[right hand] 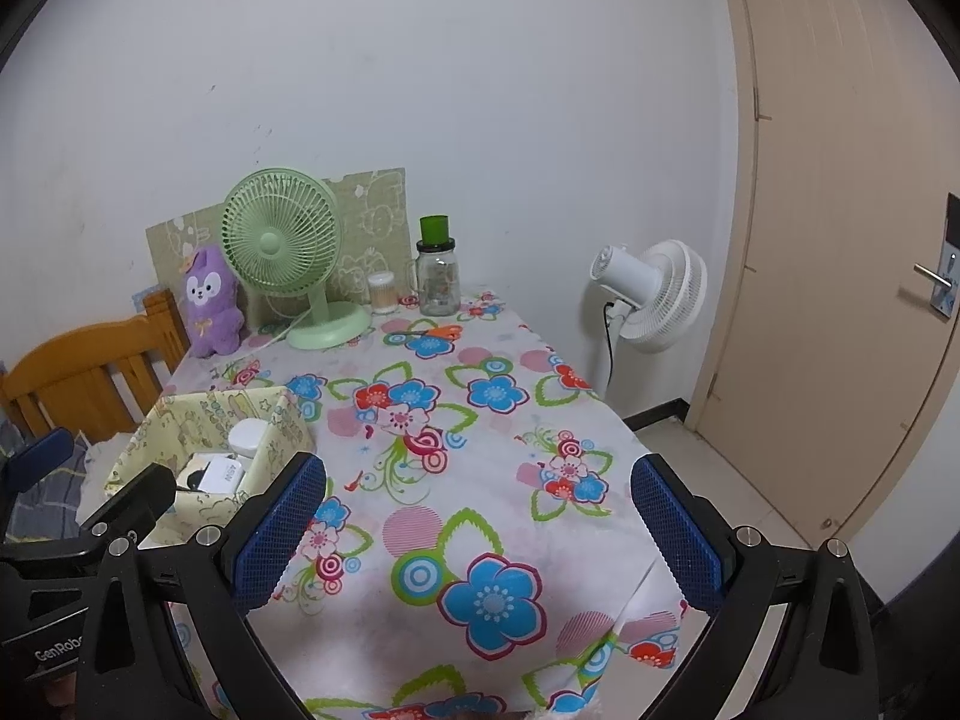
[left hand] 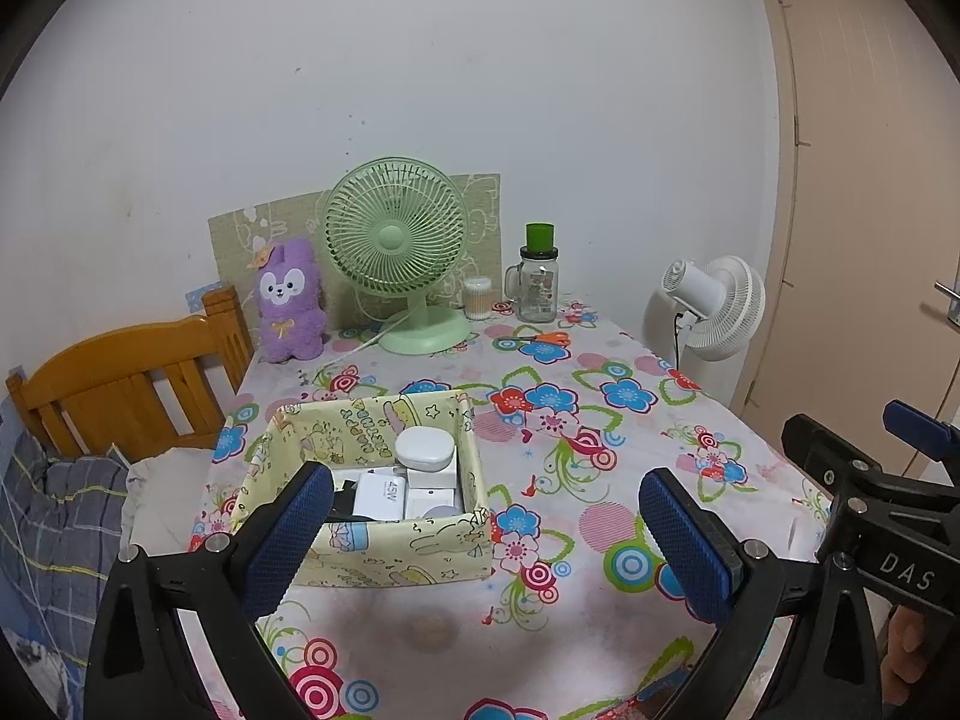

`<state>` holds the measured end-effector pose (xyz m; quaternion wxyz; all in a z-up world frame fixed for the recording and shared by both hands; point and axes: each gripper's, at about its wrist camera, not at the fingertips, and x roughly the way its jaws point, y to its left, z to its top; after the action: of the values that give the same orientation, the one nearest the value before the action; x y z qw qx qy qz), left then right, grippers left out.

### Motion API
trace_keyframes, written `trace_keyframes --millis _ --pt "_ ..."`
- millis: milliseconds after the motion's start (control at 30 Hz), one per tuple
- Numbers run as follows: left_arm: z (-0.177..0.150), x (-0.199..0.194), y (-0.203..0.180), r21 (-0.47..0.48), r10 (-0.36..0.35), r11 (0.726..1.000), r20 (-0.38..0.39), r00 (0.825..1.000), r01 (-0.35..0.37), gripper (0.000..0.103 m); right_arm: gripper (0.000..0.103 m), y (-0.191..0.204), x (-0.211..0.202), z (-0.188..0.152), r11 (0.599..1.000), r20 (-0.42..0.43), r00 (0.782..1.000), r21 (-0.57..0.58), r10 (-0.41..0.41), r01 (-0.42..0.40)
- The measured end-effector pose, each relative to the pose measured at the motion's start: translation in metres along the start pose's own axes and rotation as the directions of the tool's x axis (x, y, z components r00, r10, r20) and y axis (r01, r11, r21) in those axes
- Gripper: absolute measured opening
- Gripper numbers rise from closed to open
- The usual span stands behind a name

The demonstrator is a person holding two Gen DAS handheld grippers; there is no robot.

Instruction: Organize rigid objects

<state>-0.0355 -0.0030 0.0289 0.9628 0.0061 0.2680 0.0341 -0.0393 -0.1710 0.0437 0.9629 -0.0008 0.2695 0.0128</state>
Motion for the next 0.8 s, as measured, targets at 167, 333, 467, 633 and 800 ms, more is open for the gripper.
trace_keyframes --millis 167,333,467,633,800 --pt "-0.0008 -0.0008 -0.0003 0.000 0.001 1.000 -0.001 1.000 -0.001 0.103 0.103 0.0003 -0.0004 -0.0006 1.000 -0.001 1.000 0.000 0.002 -0.002" --pt "-0.0020 -0.0020 0.0010 -0.005 0.004 1.000 -0.001 1.000 -0.004 0.103 0.103 0.0025 0.0000 -0.0023 1.000 -0.001 1.000 -0.003 0.011 -0.011" --pt "-0.0029 -0.0015 0.0026 -0.007 0.007 1.000 -0.003 1.000 -0.007 0.103 0.103 0.0032 0.0019 -0.0019 1.000 -0.005 1.000 -0.005 0.018 -0.018" --pt "-0.0024 0.0004 0.0024 -0.006 0.005 1.000 -0.008 1.000 -0.005 0.103 0.103 0.0023 0.0045 -0.0004 1.000 -0.009 1.000 -0.005 0.017 -0.017" --pt "-0.0021 0.0037 0.0031 -0.011 0.009 1.000 -0.011 1.000 -0.009 0.103 0.103 0.0027 0.0090 0.0011 1.000 -0.016 0.999 -0.002 0.031 -0.031"
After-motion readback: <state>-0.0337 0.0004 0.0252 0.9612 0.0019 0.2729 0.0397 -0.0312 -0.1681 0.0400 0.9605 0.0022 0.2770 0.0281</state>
